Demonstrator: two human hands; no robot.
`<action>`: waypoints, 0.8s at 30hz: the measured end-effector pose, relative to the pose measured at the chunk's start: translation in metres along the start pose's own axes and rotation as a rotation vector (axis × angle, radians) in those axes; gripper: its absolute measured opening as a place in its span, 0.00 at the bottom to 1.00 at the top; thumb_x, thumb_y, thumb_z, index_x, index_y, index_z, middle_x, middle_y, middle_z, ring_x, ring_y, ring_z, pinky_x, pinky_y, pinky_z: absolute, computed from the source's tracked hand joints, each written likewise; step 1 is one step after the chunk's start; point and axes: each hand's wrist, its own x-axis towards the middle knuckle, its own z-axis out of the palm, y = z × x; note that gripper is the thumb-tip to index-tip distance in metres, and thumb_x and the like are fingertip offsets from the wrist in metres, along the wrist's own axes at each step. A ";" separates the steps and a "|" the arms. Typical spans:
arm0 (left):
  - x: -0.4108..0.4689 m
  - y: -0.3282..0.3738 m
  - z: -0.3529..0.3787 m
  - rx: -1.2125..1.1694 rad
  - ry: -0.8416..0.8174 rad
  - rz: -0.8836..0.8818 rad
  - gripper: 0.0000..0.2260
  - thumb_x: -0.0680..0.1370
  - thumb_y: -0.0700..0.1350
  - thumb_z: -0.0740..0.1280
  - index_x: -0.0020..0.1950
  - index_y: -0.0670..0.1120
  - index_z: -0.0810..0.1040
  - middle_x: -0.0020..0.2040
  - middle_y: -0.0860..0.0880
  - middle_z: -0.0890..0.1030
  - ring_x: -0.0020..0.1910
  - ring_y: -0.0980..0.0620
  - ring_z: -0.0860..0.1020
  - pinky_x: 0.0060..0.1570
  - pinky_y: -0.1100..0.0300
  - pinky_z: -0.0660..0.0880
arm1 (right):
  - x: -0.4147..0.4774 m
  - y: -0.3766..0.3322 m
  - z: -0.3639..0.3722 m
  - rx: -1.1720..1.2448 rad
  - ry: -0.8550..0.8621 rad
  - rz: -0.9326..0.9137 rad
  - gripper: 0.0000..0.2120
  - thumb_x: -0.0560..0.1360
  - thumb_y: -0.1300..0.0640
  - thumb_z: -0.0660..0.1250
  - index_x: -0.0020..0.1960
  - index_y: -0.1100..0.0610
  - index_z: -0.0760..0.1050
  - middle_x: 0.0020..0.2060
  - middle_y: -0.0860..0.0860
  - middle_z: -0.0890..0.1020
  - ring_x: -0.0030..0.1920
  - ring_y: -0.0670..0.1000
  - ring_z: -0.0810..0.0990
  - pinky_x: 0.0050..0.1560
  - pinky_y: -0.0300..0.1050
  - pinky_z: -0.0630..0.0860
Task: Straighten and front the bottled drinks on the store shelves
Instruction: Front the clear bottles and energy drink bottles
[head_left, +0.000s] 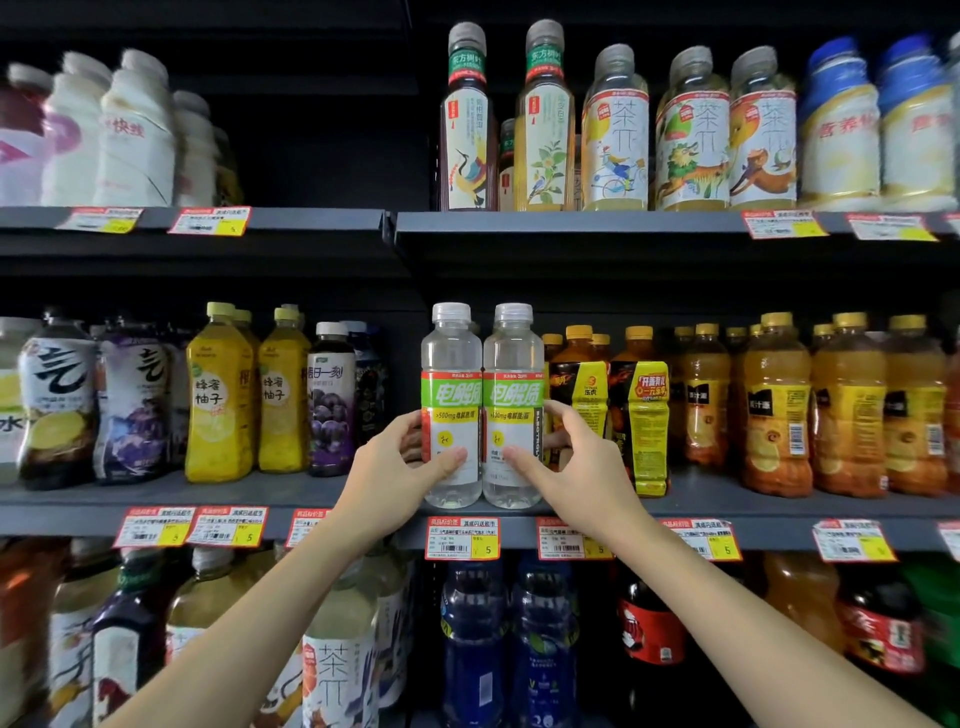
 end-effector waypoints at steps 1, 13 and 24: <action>-0.001 0.000 0.001 0.005 0.002 0.001 0.23 0.73 0.55 0.76 0.65 0.59 0.74 0.54 0.60 0.84 0.54 0.67 0.80 0.53 0.68 0.77 | 0.000 -0.001 0.000 -0.003 0.001 0.002 0.43 0.69 0.26 0.66 0.77 0.44 0.62 0.52 0.38 0.79 0.45 0.41 0.81 0.48 0.45 0.81; -0.005 0.005 0.001 0.047 -0.017 0.004 0.24 0.75 0.55 0.74 0.69 0.57 0.72 0.55 0.62 0.82 0.54 0.68 0.79 0.53 0.69 0.76 | -0.004 -0.009 0.001 -0.378 0.058 -0.058 0.48 0.69 0.18 0.48 0.79 0.47 0.60 0.50 0.43 0.84 0.33 0.37 0.76 0.33 0.34 0.67; -0.013 0.014 0.024 0.101 0.098 0.062 0.20 0.76 0.53 0.72 0.59 0.71 0.65 0.56 0.65 0.79 0.55 0.68 0.77 0.54 0.65 0.76 | -0.015 -0.011 0.008 -0.366 0.154 -0.038 0.42 0.72 0.22 0.52 0.75 0.49 0.67 0.55 0.41 0.77 0.54 0.44 0.78 0.49 0.43 0.73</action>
